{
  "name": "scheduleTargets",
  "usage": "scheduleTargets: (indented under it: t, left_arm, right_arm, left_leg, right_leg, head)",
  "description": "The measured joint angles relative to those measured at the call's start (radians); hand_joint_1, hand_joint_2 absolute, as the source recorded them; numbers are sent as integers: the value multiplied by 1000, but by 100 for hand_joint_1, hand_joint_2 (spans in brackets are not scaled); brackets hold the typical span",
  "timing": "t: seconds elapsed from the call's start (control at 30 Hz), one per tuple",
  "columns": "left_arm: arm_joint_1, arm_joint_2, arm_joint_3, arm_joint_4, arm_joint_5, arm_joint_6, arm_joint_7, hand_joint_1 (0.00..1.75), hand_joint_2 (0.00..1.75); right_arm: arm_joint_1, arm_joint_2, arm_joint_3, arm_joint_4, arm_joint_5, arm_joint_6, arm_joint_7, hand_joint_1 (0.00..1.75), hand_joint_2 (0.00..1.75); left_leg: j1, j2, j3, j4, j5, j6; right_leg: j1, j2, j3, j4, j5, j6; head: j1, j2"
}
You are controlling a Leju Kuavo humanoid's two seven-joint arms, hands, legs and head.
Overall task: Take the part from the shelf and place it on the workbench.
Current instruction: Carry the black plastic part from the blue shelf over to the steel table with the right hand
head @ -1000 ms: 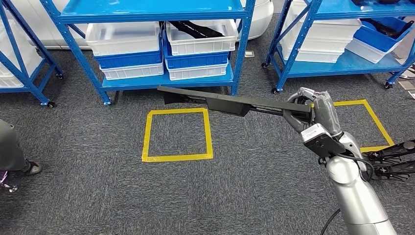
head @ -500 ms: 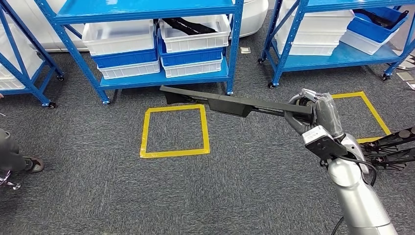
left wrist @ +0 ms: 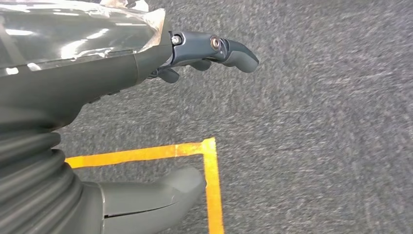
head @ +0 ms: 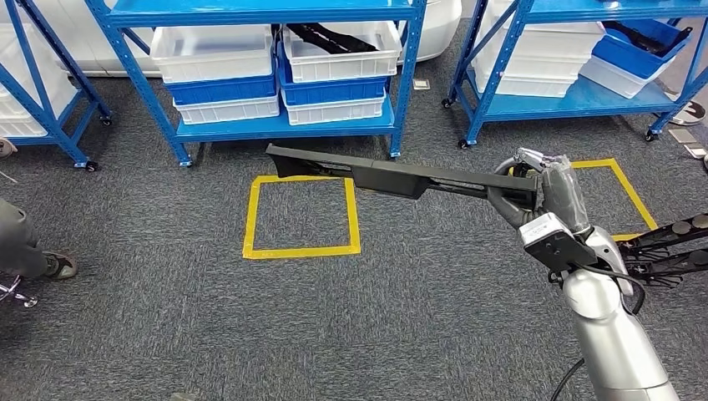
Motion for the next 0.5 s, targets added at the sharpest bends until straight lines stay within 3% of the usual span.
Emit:
scheduleTargets:
  t: [0.03,0.1,0.17,0.23,0.3,0.33,0.4,0.47,0.5]
  left_arm:
    - [1,-2,0,0,1,0,-1,0,175]
    - [3,-4,0,0,1,1,-4,0,175]
    - [4,-5,0,0,2,4,-9,0,175]
    - [6,-5,0,0,4,5,-12,0,175]
    - [8,-4,0,0,7,6,-15,0,175]
    - [9,-4,0,0,8,7,-17,0,175]
    - [10,-5,0,0,11,7,-20,0,175]
    - [11,-5,0,0,13,8,-22,0,175]
    - [12,-5,0,0,15,8,-23,0,175]
  right_arm:
    - [-1,0,0,0,0,2,1,175,175]
    - [-5,0,0,0,0,4,1,175,175]
    - [-11,1,0,0,-1,6,0,175,175]
    - [-13,1,0,1,-2,8,0,175,175]
    - [-14,3,0,1,-3,10,-1,175,175]
    - [-14,4,1,2,-3,11,-1,175,175]
    - [-14,7,1,2,-3,11,-1,175,175]
    - [-14,10,2,2,-3,12,-1,175,175]
    - [-14,11,2,2,-3,13,-1,175,175]
  left_leg:
    - [0,0,-8,2,5,-2]
    - [1,-1,-22,11,12,-10]
    - [-3,-1,-35,22,17,-19]
    - [-6,-2,-42,26,25,-29]
    - [-3,-4,-53,35,20,-38]
    - [0,-5,-64,58,-2,-44]
    - [5,-7,-104,161,-79,-55]
    - [9,-7,-143,280,-143,-63]
    - [11,-7,-145,304,-151,-64]
  right_leg:
    - [-1,0,28,-32,9,9]
    - [-5,-1,119,-173,43,24]
    - [-1,2,174,-271,64,21]
    - [6,6,174,-280,72,6]
    - [-2,5,167,-278,83,-10]
    - [-6,4,162,-279,89,-19]
    - [-7,2,151,-279,100,-35]
    - [-4,1,138,-278,109,-41]
    - [-3,1,133,-278,113,-40]
  head:
    - [1,0]
    - [1,0]
    - [2,0]
    - [2,0]
    - [0,0]
    - [-1,0]
    - [-4,0]
    - [-6,0]
    - [-6,0]
